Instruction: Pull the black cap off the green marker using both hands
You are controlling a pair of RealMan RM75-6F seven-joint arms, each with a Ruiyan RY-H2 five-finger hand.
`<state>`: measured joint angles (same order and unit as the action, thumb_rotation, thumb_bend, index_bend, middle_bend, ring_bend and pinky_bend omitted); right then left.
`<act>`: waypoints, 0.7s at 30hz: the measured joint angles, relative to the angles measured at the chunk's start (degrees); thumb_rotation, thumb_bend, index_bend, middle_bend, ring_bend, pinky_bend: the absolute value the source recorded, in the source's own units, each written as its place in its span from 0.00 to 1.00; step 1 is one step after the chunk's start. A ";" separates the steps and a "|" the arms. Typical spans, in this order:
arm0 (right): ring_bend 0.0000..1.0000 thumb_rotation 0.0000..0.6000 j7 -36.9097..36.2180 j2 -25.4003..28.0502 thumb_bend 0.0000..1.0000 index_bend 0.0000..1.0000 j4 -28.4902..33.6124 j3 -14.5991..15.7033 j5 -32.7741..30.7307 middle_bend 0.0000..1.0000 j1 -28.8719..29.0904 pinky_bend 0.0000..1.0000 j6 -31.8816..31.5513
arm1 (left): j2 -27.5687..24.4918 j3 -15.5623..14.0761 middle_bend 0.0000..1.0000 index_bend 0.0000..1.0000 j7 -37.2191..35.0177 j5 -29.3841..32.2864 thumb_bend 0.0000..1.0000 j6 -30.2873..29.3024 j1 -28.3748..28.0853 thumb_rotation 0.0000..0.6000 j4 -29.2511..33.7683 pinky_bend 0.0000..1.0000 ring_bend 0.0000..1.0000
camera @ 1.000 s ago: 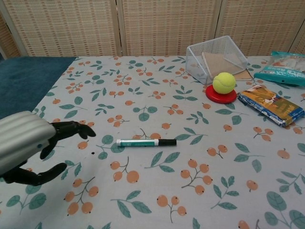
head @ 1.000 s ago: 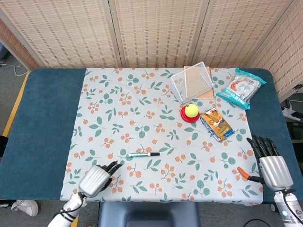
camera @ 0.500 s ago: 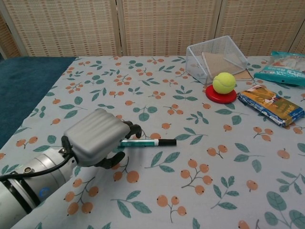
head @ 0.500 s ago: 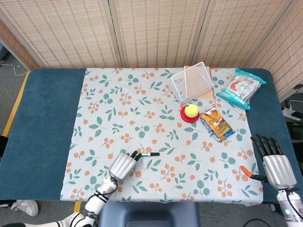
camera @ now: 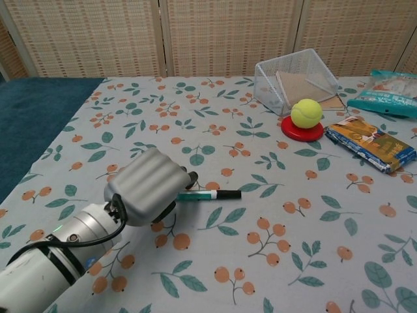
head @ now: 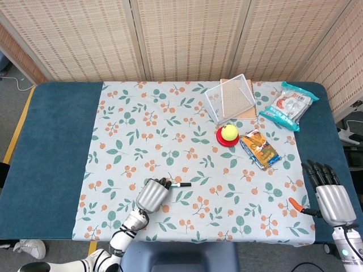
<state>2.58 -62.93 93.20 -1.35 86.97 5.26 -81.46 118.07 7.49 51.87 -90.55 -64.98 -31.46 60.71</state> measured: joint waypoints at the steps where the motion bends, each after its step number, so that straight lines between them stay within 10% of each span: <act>1: 0.00 0.52 -0.02 0.02 0.16 0.00 0.03 0.02 0.04 0.00 0.00 0.00 0.01 | 0.17 -0.19 0.46 0.38 0.40 0.13 0.41 -0.03 -0.07 1.00 -0.21 0.90 0.72; 13: 0.00 0.52 -0.40 0.26 0.16 0.00 0.31 0.15 0.47 0.00 -0.03 0.00 -0.16 | 1.54 -0.96 0.54 0.48 3.01 1.47 0.41 -0.99 -0.95 1.00 -2.80 0.91 0.72; 21: 0.00 0.53 -0.72 -0.17 0.16 0.00 0.54 0.36 1.49 0.00 -0.02 0.00 -0.54 | 1.86 -1.90 0.90 0.82 0.48 -0.20 0.48 -4.48 -1.09 1.00 -3.70 0.96 0.78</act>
<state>1.85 -63.10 93.74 -0.98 88.47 5.24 -81.99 119.93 5.59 52.35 -90.74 -69.46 -32.55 57.01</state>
